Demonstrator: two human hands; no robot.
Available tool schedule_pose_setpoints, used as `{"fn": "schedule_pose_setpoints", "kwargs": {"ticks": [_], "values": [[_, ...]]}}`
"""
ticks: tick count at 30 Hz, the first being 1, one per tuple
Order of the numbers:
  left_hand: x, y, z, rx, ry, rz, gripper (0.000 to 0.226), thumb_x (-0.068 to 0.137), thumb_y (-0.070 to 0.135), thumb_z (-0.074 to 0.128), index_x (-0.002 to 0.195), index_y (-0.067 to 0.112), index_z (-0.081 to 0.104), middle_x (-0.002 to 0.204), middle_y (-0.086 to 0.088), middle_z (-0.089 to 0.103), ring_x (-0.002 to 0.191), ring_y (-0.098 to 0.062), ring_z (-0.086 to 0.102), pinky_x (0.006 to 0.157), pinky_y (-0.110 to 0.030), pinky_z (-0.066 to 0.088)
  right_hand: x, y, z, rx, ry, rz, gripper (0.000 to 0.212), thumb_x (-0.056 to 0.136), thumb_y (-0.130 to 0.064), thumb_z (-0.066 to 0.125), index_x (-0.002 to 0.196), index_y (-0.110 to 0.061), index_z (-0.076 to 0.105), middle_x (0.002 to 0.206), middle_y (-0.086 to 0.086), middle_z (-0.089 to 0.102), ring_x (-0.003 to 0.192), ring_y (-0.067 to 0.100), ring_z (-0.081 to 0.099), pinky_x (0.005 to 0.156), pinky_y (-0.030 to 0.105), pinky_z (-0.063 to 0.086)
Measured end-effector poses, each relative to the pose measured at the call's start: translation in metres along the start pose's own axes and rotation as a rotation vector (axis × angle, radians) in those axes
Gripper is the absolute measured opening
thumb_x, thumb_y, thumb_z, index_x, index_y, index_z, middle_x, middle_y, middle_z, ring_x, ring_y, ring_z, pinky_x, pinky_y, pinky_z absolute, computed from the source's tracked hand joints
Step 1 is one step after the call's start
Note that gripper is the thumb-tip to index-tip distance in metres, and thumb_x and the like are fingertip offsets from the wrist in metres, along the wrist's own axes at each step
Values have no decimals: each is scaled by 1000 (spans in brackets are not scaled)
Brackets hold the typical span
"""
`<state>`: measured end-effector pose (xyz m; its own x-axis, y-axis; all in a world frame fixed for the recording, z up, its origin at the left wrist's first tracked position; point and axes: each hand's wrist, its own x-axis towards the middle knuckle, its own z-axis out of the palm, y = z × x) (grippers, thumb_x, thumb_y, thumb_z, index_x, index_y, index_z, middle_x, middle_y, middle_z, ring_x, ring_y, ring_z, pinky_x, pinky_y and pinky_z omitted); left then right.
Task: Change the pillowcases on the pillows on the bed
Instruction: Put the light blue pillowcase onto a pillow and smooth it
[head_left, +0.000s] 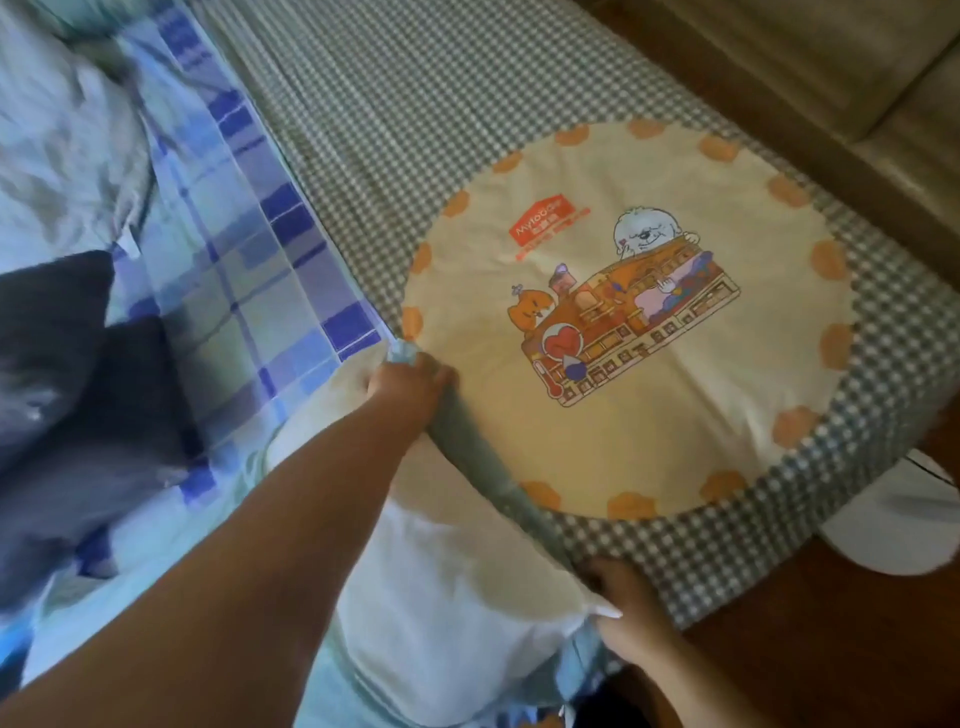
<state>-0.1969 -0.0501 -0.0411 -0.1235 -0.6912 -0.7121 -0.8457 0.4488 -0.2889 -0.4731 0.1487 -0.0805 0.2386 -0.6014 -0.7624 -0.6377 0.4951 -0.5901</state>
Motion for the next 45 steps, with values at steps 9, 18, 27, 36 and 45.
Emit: {"fn": "schedule_pose_setpoints", "kwargs": {"ticks": [9,18,27,36,45], "values": [[-16,6,5,-216,296,-309,35,101,18,45,136,21,43,144,-14,41,113,-35,59,88,-45,50,44,-1,-37,-343,275,46,22,97,-24,55,80,-17,67,92,11,70,87,32,66,71,34,47],[-172,-43,28,54,260,434,29,90,37,55,112,29,72,105,3,69,101,-27,65,93,-40,44,-41,-147,31,82,-309,-301,40,103,-29,52,138,-47,42,120,-18,61,103,-12,58,91,11,46],[-441,-96,164,-75,-227,351,36,87,35,39,96,51,70,161,11,33,150,-45,18,116,-69,16,-18,-126,199,-928,-262,-185,80,91,-68,32,159,-34,6,166,11,0,152,39,2,122,52,12],[-397,-43,208,-619,46,-432,62,96,60,36,143,21,46,112,-15,64,112,-36,54,111,-65,24,-49,-208,289,-354,345,-411,34,92,-23,47,118,-12,66,113,13,66,105,33,61,94,45,50],[-442,-46,278,-425,338,-396,60,81,57,70,130,23,66,154,-17,44,146,-44,31,117,-70,15,21,-256,240,-1084,266,-145,99,91,-24,62,157,-33,-11,165,13,-13,150,44,6,119,60,17]]}}
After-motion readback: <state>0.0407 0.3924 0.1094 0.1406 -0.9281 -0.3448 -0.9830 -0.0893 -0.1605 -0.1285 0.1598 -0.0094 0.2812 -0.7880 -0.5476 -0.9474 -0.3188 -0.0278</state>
